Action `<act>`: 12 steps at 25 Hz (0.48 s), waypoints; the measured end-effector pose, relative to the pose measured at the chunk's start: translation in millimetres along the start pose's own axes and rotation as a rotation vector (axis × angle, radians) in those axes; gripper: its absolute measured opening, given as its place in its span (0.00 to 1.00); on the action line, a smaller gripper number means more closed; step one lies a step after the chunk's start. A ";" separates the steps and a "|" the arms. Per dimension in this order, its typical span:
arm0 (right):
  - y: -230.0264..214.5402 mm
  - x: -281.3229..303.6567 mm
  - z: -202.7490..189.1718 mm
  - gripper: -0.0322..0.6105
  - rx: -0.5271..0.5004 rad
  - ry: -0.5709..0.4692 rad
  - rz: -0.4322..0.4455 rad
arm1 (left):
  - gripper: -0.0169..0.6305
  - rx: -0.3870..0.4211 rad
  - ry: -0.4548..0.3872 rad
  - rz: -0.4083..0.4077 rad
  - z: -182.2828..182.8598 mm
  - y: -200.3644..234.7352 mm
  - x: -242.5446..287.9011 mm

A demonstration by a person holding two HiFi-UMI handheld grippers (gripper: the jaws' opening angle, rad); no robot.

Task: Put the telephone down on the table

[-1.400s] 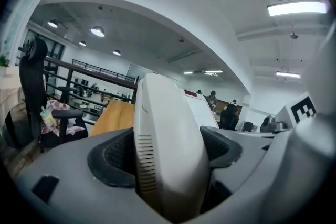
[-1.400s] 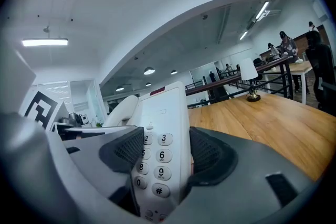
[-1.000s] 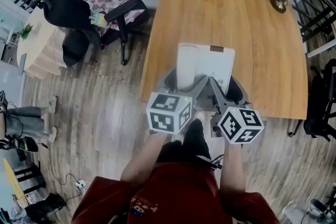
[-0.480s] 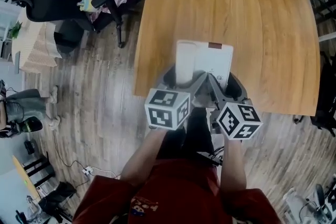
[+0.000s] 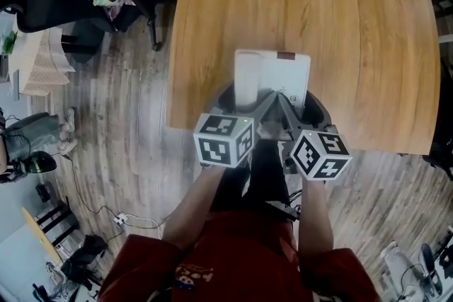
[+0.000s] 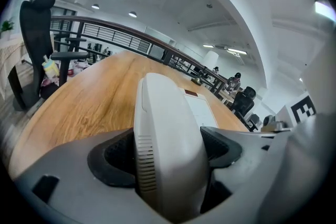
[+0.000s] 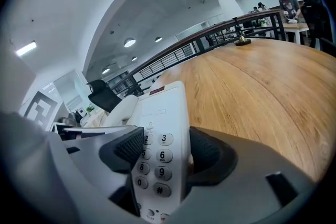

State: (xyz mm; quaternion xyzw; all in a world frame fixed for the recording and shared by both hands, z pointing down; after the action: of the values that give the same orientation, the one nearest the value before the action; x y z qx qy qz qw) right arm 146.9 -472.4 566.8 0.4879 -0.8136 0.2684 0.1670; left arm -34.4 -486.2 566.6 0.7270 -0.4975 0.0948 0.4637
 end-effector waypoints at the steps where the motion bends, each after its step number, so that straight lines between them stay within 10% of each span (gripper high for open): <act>1: -1.7 3.1 -2.2 0.49 -0.002 0.008 0.002 | 0.63 -0.007 0.004 0.003 -1.7 2.5 3.2; 12: -10.1 20.9 -16.1 0.49 0.024 0.033 0.010 | 0.63 -0.014 0.023 0.017 -8.5 16.5 20.4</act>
State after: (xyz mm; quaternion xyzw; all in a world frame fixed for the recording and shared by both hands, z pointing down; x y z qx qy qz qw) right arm 146.2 -481.3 593.6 0.4812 -0.8100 0.2870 0.1730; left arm -35.1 -493.8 593.1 0.7185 -0.4987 0.1036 0.4737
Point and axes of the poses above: the fingertips, and each gripper's own axes: x forward along the fingers, y to its left, z out of its top, the point moved 10 cm from there along -x, backward along the fingers, and after that the axes turned 14 degrees about -x, right-handed, at the moved point
